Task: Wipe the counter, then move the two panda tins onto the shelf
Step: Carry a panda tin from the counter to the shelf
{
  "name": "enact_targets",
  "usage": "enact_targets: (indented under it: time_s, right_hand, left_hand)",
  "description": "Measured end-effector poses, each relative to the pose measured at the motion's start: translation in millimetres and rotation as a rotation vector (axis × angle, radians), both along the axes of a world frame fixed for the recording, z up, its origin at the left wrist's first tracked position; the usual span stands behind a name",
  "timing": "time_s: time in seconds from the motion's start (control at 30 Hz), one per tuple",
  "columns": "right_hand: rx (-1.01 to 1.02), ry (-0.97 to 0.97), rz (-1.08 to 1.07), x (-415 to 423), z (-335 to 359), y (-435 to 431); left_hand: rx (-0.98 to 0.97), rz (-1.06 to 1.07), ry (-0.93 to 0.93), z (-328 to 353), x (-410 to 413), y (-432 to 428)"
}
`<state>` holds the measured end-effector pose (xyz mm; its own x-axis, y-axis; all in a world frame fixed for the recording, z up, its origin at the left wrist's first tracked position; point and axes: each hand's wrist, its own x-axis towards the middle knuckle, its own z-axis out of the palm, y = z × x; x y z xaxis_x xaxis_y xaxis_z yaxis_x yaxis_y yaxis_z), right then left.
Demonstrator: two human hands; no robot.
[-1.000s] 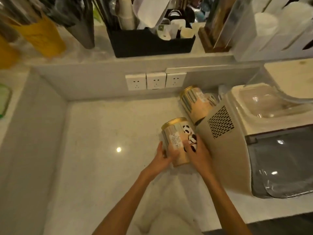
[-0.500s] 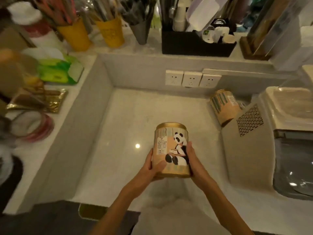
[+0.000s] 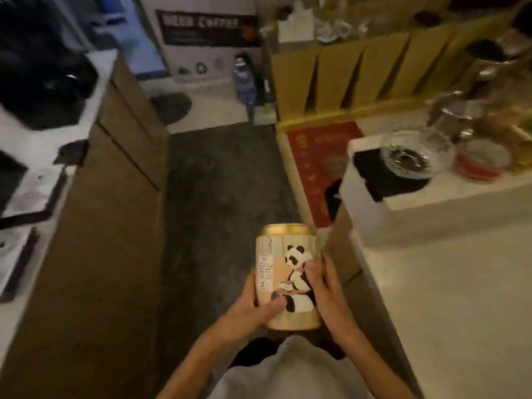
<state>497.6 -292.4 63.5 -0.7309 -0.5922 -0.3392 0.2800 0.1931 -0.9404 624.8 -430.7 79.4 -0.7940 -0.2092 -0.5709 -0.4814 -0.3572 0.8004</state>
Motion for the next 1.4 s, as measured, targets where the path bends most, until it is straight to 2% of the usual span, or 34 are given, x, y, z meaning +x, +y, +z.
enact_targets:
  time_s: [0.23, 0.4, 0.5, 0.6, 0.83, 1.0, 1.1, 1.2, 1.27, 1.4]
  right_hand:
    - [-0.196, -0.035, 0.706, 77, 52, -240]
    - [-0.296, -0.01, 1.266, 148, 94, -372]
    - [-0.363, 0.09, 1.496, 190, 132, -443]
    - [-0.505, 0.152, 1.549, 229, 183, -519]
    - [-0.866, 0.101, 1.61, 306, 319, -700]
    - [-1.068, 0.168, 1.594, 392, 415, -804]
    - [-1.118, 0.28, 1.724, 456, 462, -849]
    - [-1.068, 0.408, 1.905, 525, 490, -880]
    - [-1.02, 0.473, 1.929, 573, 497, -896]
    - [-0.906, 0.509, 2.02, 659, 493, -921]
  left_hand:
    - [-0.269, 0.659, 0.134, 56, 138, -142]
    - [-0.463, 0.982, 0.16, 99, 231, -217]
    - [-0.6, 1.141, 0.151, 129, 273, -260]
    - [-0.747, 1.221, 0.151, 169, 309, -315]
    - [-1.154, 1.283, 0.162, 322, 370, -449]
    - [-1.44, 1.434, -0.079, 415, 426, -523]
    - [-1.442, 1.405, -0.279, 462, 476, -551]
    - [-1.414, 1.423, -0.466, 488, 540, -573]
    - [-1.369, 1.465, -0.603, 492, 585, -587]
    - [-1.315, 1.459, -0.703, 483, 662, -614]
